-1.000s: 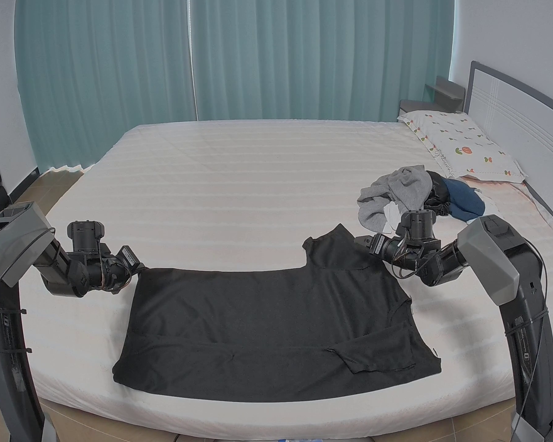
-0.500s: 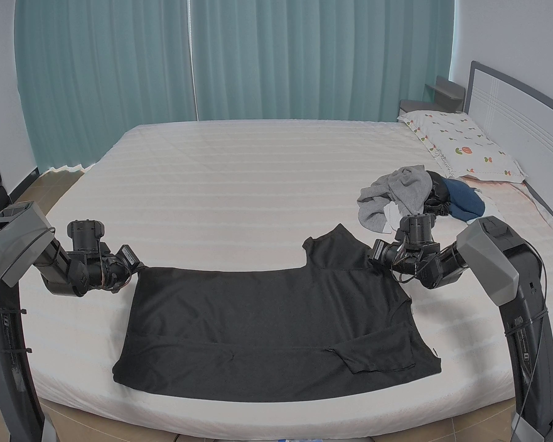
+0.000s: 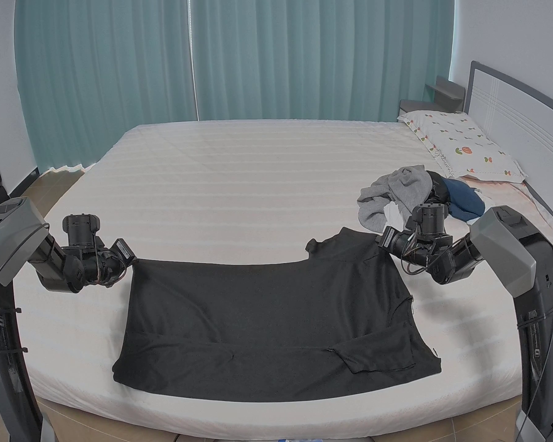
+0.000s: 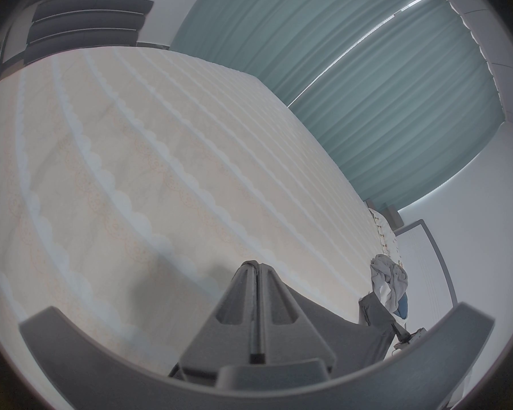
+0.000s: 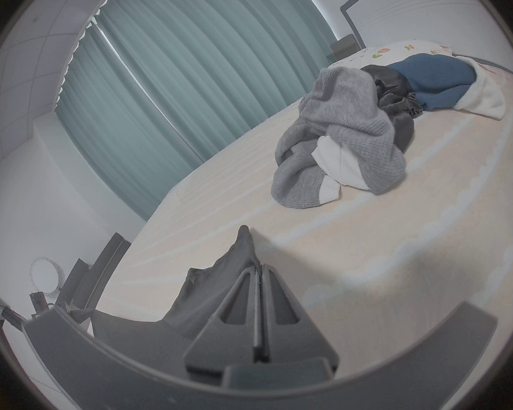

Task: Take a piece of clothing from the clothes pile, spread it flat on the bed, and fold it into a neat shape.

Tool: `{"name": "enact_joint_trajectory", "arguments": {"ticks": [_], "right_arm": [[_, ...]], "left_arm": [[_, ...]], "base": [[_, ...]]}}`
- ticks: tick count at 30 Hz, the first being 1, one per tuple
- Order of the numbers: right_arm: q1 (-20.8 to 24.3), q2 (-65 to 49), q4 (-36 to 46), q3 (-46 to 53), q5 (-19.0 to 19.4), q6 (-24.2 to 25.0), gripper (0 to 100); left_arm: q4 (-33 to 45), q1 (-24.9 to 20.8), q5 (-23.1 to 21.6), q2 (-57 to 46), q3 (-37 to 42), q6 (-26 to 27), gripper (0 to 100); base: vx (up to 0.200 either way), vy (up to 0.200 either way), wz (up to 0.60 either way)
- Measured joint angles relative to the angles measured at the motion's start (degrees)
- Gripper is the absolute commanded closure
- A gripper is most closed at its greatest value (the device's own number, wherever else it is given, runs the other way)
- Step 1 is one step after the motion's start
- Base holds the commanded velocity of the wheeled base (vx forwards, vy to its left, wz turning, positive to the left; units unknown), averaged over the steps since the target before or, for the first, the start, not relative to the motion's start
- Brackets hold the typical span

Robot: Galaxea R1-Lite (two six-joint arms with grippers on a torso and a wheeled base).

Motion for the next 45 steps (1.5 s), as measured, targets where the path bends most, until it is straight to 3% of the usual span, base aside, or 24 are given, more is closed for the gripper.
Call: {"name": "enact_joint_trajectory", "arguments": {"ticks": [18,30,45], "right_arm": [[-0.5,-3.1,-0.9,5.9,0.3,-0.1,100],[-1.6,-8.0,-0.5,16.6,3.7,-1.5,100],[-1.9,-12.6,-2.3,30.1,4.5,-6.2,100]], "left_arm": [[0.0,1.2,-0.1,-0.5,0.2,0.5,100],[-0.1,1.1,-0.2,-1.2,4.9,7.3,100],[-0.1,1.2,0.0,-4.5,13.5,16.7,100]], "base": [[0.000,0.000,0.00],[0.000,0.000,0.00],[0.000,0.000,0.00]]}}
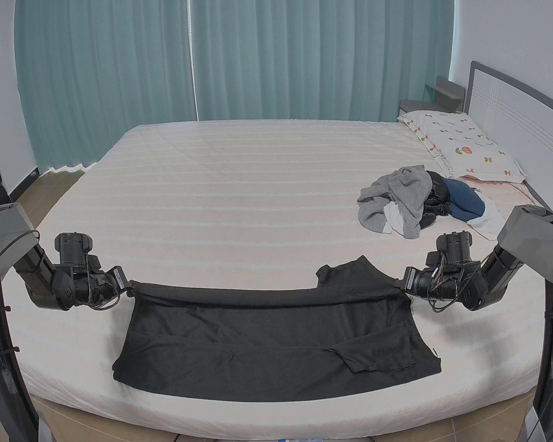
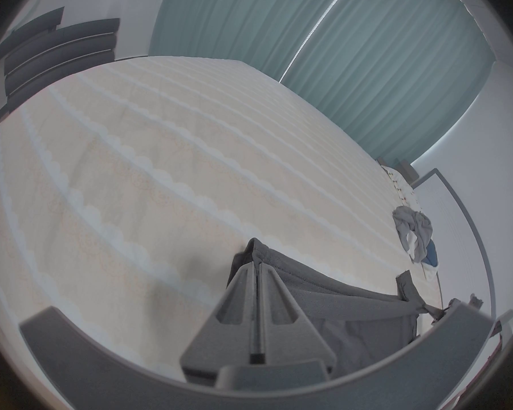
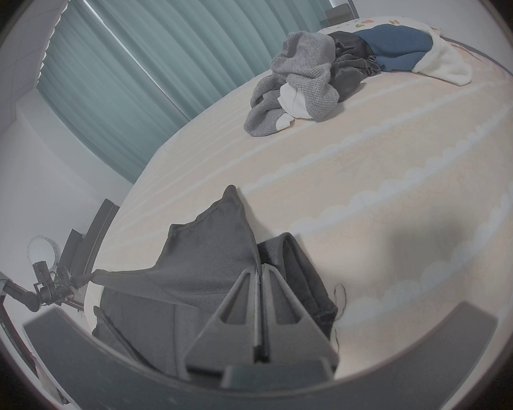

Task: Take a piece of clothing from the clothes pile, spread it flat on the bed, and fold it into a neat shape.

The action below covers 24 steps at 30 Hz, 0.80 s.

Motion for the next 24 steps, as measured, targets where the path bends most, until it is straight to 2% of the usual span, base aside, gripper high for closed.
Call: {"name": "enact_joint_trajectory", "arguments": {"ticks": [10,19,24], "right_arm": [[-0.3,-3.9,-6.3,10.1,1.8,-0.6,100],[-0.4,-5.2,-11.8,19.1,2.0,-3.8,100],[-0.6,-5.5,-12.6,22.2,2.1,-5.4,100]], "left_arm": [[-1.5,0.0,0.0,-2.1,6.9,5.7,100],[-3.8,0.0,0.1,-2.9,13.5,11.2,100],[-4.0,0.0,0.1,-3.2,15.6,12.2,100]], "base": [[0.000,0.000,0.00],[0.000,0.000,0.00],[0.000,0.000,0.00]]}}
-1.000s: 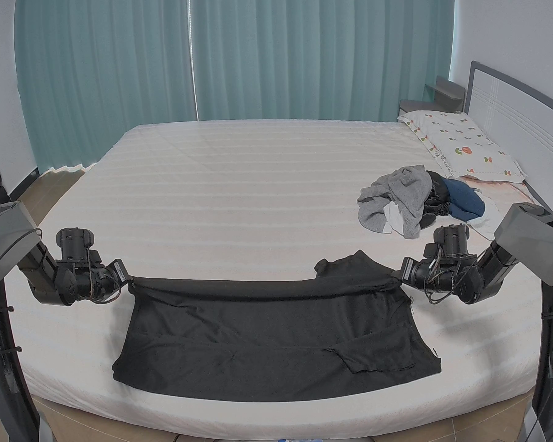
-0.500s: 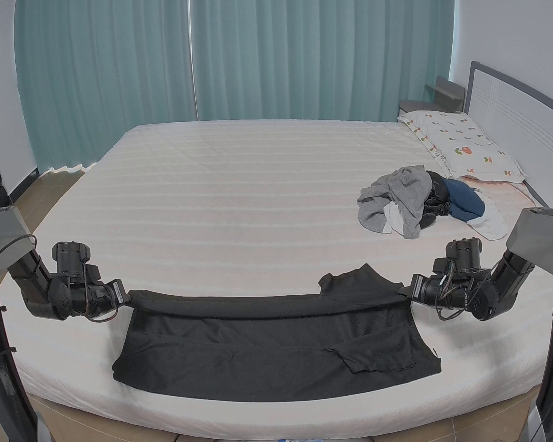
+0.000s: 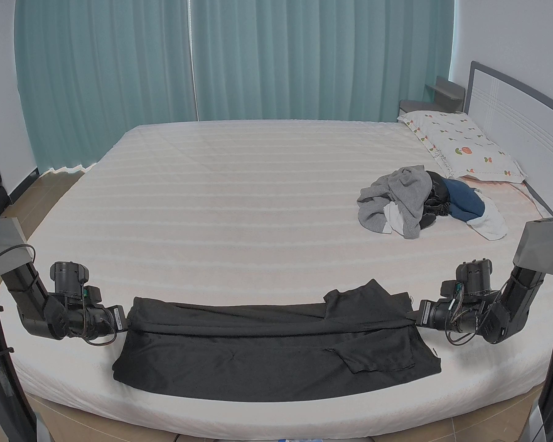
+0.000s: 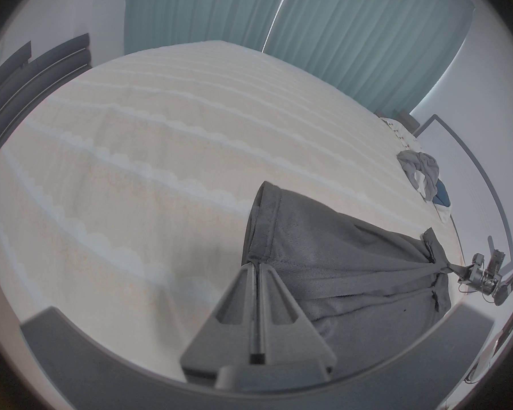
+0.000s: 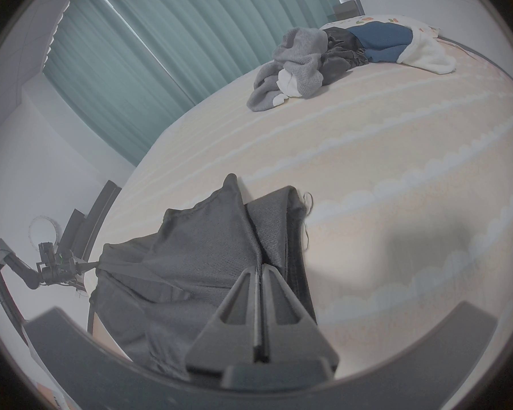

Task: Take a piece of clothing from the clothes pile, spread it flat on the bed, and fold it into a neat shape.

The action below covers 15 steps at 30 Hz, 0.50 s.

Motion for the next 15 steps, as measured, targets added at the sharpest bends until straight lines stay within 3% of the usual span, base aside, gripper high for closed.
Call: {"name": "enact_joint_trajectory", "arguments": {"ticks": [15], "right_arm": [[-0.1,0.3,-1.0,3.5,0.2,-1.8,100]], "left_arm": [[0.3,0.2,0.0,-1.0,2.6,0.1,100]], "base": [[0.000,0.000,0.00]]}}
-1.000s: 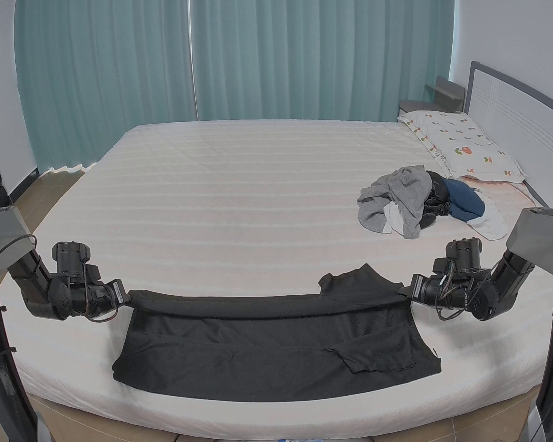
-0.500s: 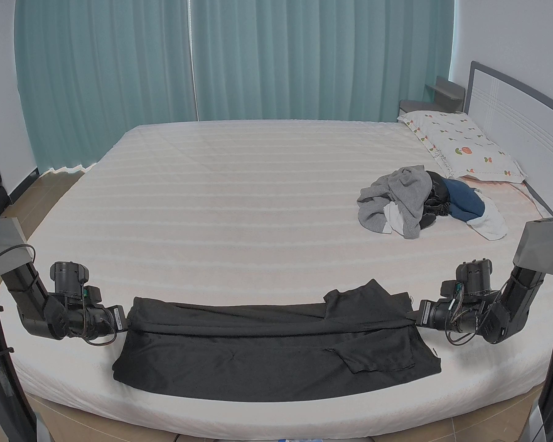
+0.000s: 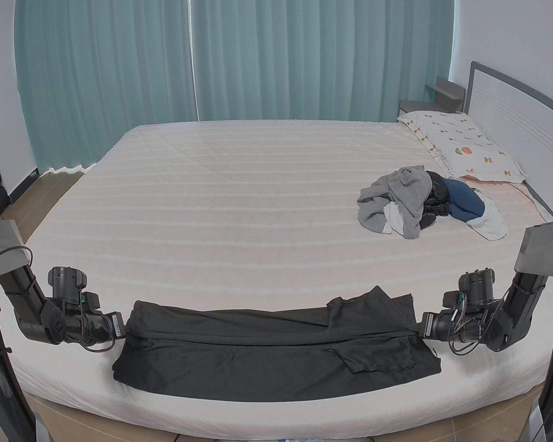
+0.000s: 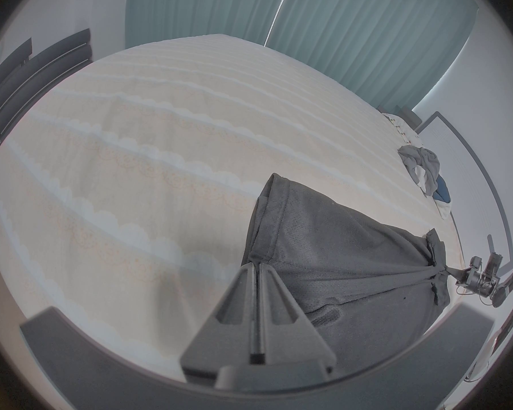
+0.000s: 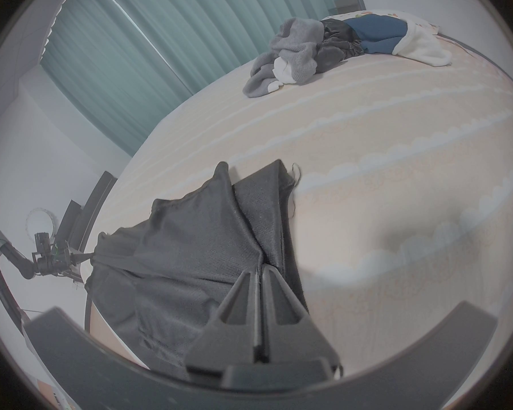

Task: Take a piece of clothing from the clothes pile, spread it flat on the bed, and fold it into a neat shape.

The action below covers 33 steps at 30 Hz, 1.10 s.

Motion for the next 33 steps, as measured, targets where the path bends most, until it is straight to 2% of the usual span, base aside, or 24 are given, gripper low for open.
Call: {"name": "enact_joint_trajectory", "arguments": {"ticks": [1,2,4,5,15,22,33], "right_arm": [[0.1,0.0,0.0,0.0,0.0,-0.1,100],[0.1,0.0,0.0,0.0,0.0,-0.1,100],[0.3,0.1,0.0,-0.1,0.0,-0.1,100],[0.4,0.1,-0.1,-0.2,0.0,-0.1,0],[0.7,-0.2,-4.4,-1.0,0.1,3.3,0],[0.7,-1.9,-5.9,-2.3,0.7,10.1,0],[0.3,-1.3,-5.8,-5.4,0.8,20.0,0]], "left_arm": [[0.0,0.0,0.0,0.0,0.1,0.0,100],[0.0,0.0,0.0,0.0,0.2,0.0,0],[0.1,-0.1,0.0,-0.1,0.4,0.0,0],[0.2,-0.2,0.0,-0.1,0.6,0.0,0],[0.0,-0.4,0.0,-0.4,1.4,-0.1,0],[0.0,0.0,-0.2,-2.3,0.9,-1.9,0],[0.5,-0.1,-0.7,-3.8,-5.1,-15.2,0]], "base": [[0.000,0.000,0.00],[0.000,0.000,0.00],[0.000,0.000,0.00],[0.000,0.000,0.00],[0.000,0.000,0.00],[0.000,0.000,0.00],[0.000,0.000,0.00]]}}
